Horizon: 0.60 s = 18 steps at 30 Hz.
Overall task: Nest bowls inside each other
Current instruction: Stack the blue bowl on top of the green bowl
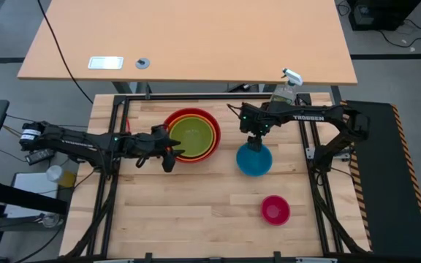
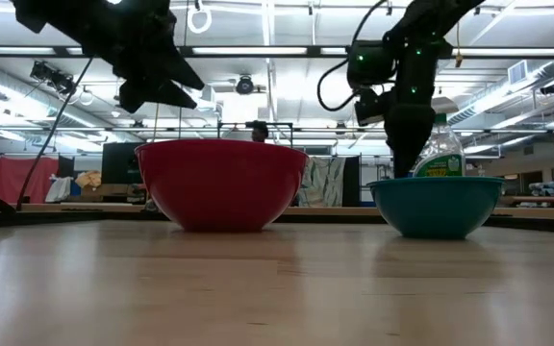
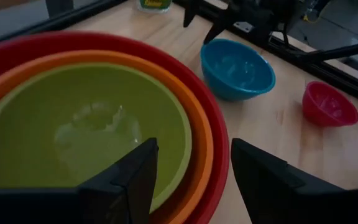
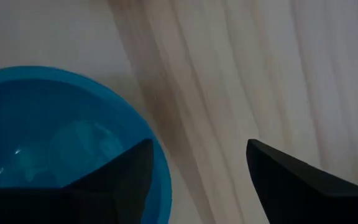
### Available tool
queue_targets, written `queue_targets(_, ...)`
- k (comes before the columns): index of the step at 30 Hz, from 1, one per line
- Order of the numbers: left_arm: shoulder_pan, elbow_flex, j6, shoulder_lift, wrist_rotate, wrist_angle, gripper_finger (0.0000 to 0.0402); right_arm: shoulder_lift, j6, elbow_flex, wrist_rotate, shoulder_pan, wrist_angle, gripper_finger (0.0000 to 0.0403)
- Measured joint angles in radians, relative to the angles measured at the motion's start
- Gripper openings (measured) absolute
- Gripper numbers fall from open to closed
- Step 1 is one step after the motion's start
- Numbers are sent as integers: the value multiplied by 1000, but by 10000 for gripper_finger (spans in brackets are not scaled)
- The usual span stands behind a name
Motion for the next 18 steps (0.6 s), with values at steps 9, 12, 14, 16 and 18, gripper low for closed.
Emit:
queue_targets(9,4,-4,-6,-2,-1,3,207,0,-20,-72,-90,-16,29,227)
queue_targets(12,5,-4,-4,-2,-1,3,207,0,-15,-100,-95,-10,44,218)
queue_targets(14,6,-4,1,-2,-2,3,207,0,-2,-122,-95,-8,60,212)
queue_targets(16,6,-4,1,-2,-2,3,207,0,16,-142,-94,-8,75,203)
queue_targets(18,6,-4,2,-2,-2,3,207,0,33,-154,-92,-8,85,193)
